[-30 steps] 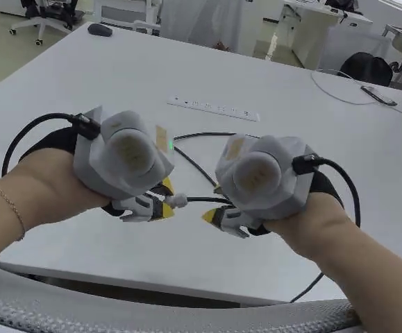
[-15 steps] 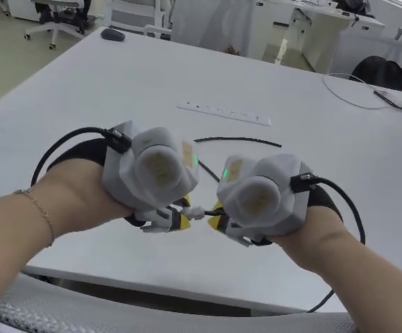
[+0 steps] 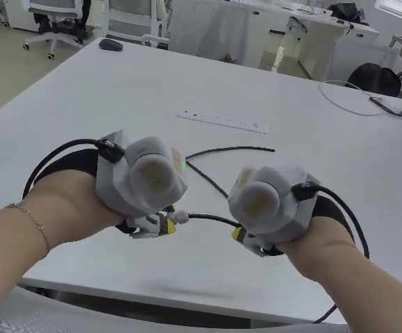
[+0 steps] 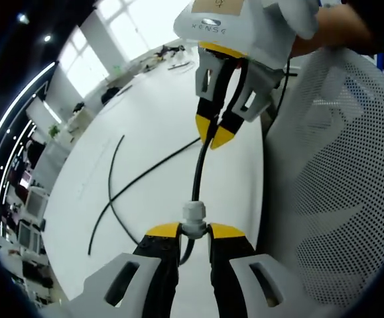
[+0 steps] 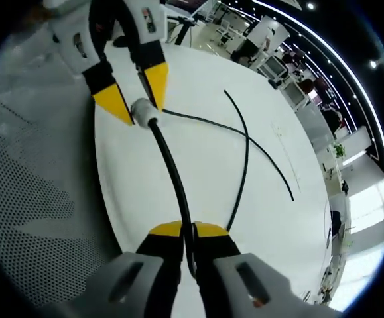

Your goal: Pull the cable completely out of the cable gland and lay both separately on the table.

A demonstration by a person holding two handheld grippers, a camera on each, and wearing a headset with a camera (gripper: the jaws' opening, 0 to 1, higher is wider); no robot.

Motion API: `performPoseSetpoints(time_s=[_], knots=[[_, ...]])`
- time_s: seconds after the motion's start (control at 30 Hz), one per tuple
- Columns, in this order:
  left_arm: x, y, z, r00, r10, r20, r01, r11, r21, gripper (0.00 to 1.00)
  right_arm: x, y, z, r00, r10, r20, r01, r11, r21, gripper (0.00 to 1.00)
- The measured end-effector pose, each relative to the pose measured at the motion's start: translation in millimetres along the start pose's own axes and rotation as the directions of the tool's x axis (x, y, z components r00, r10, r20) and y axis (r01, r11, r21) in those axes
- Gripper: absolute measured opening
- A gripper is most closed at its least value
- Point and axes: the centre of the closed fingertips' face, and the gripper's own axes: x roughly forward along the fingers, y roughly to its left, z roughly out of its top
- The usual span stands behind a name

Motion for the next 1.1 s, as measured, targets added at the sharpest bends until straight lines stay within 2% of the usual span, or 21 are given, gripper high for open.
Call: performPoseSetpoints(time_s=[0.13,0.17,0.2,0.23,0.27,0.3,0.37,0.4,0.43,0.53,0.57,0.67,0.7,0.77,0.87,0.93,0.97,1.0,1.03,1.07,1.1], knots=[[-0.3,3.5,-4.0,0.9998,0.012,-0.019,-0.012,1.000,-0.010,0.16,0.8,-10.2,-23.1,0.9942,-0.041,-0.100,0.041,0.999,-0.001,0.04],[-0.3,4.0,-5.0,0.9996,0.015,-0.024,-0.015,1.000,-0.011,0.16,0.9,-13.6,-30.7,0.9864,-0.065,-0.151,0.058,0.997,-0.047,0.04],[-0.3,3.7,-4.9,0.9996,0.014,-0.024,-0.014,1.000,-0.010,0.16,0.7,-11.6,-33.4,0.9829,-0.064,-0.173,0.055,0.997,-0.057,0.04],[0.8,1.9,-4.7,0.9996,0.012,-0.027,-0.013,1.000,-0.006,0.16,2.2,-8.9,-30.3,0.9853,-0.050,-0.163,0.044,0.998,-0.037,0.05],[1.4,1.4,-6.3,0.9992,0.017,-0.036,-0.017,1.000,0.007,0.16,2.5,-6.3,-25.2,0.9897,-0.040,-0.137,0.037,0.999,-0.027,0.07],[1.7,-0.9,-6.6,0.9992,0.015,-0.038,-0.014,1.000,0.027,0.17,3.9,0.3,-5.0,0.9994,-0.010,-0.032,0.009,0.999,-0.031,0.15],[2.6,-3.7,-3.3,0.9996,0.007,-0.026,-0.005,0.998,0.064,0.17,1.5,11.1,20.1,0.9959,0.037,0.082,-0.033,0.998,-0.049,0.25],[3.2,-5.5,-1.7,0.9996,0.006,-0.027,-0.004,0.998,0.064,0.17,-0.8,17.6,32.3,0.9885,0.062,0.138,-0.058,0.998,-0.038,0.28],[3.8,-7.4,0.0,0.9997,0.000,-0.024,0.001,0.997,0.076,0.17,-4.2,22.8,45.4,0.9785,0.080,0.190,-0.067,0.995,-0.077,0.27],[6.3,-12.8,4.5,0.9998,-0.006,-0.021,0.009,0.990,0.139,0.17,-11.4,36.0,66.3,0.9541,0.128,0.271,-0.094,0.986,-0.135,0.21],[6.4,-14.0,5.6,0.9998,-0.005,-0.019,0.008,0.987,0.160,0.17,-14.0,42.2,72.4,0.9412,0.155,0.300,-0.111,0.981,-0.159,0.19],[7.3,-21.1,10.0,0.9996,-0.026,-0.007,0.027,0.983,0.181,0.17,-15.4,49.6,74.0,0.9333,0.185,0.308,-0.125,0.971,-0.203,0.13],[7.6,-21.3,10.6,0.9996,-0.028,-0.006,0.029,0.982,0.185,0.17,-13.1,50.7,69.6,0.9393,0.190,0.286,-0.133,0.970,-0.205,0.07],[7.8,-20.8,11.1,0.9996,-0.027,-0.005,0.027,0.981,0.191,0.17,-9.8,49.6,62.1,0.9514,0.180,0.250,-0.127,0.968,-0.215,0.04],[7.0,-20.3,12.8,0.9996,-0.026,0.004,0.025,0.983,0.179,0.17,-8.7,45.6,60.9,0.9521,0.175,0.251,-0.131,0.975,-0.181,0.03],[4.8,-16.1,17.3,0.9994,-0.012,0.032,0.006,0.985,0.172,0.17,-8.7,40.9,59.4,0.9562,0.156,0.248,-0.117,0.980,-0.162,0.03],[3.7,-14.5,21.3,0.9982,-0.013,0.058,0.005,0.991,0.134,0.17,-8.4,38.7,58.0,0.9580,0.150,0.244,-0.115,0.981,-0.154,0.03],[2.8,-9.6,18.3,0.9992,0.006,0.040,-0.011,0.993,0.118,0.16,-6.5,37.1,48.8,0.9701,0.142,0.197,-0.115,0.983,-0.143,0.03],[1.7,-3.4,13.9,0.9994,0.022,0.028,-0.025,0.990,0.137,0.16,-3.7,32.5,42.0,0.9780,0.118,0.172,-0.094,0.985,-0.144,0.03],[0.7,-1.3,8.0,0.9997,0.023,0.005,-0.024,0.993,0.114,0.09,-1.1,28.6,28.6,0.9877,0.108,0.113,-0.091,0.985,-0.147,0.03],[-3.3,0.5,-3.8,0.9983,0.023,-0.054,-0.019,0.996,0.083,0.02,0.8,26.1,19.4,0.9921,0.100,0.075,-0.089,0.985,-0.146,0.03]])
